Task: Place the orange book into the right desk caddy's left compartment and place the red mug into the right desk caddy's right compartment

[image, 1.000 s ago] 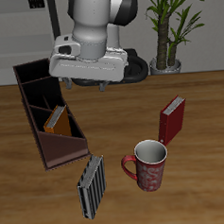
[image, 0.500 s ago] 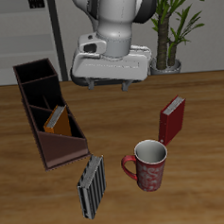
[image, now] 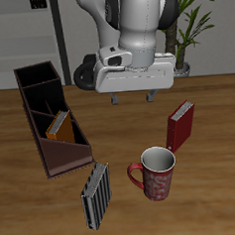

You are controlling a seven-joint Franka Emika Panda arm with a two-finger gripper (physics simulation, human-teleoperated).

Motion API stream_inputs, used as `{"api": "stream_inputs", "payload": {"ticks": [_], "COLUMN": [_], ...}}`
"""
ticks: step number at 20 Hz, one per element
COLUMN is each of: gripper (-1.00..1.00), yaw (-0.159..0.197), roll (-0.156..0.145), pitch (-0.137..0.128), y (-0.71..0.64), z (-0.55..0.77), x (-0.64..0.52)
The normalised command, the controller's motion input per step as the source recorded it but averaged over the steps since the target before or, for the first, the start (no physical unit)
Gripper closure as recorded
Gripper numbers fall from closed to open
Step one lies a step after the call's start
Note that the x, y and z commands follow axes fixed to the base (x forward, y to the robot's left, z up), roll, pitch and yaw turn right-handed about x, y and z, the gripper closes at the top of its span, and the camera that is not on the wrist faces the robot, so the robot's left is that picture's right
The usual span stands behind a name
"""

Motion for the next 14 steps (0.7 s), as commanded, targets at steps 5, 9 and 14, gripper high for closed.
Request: {"api": "stream_inputs", "payload": {"ticks": [5, 9, 14], "gripper": [-1.0, -1.0, -1.0], "yaw": [0.028, 0.032, 0.019], "roll": [0.08, 0.065, -0.012], "pitch": [-0.004, -0.007, -0.009], "y": [0.32, 0.24, 0.09], "z": [-0.02, 0.02, -0.01], "x": [0.2, 0.12, 0.16]}}
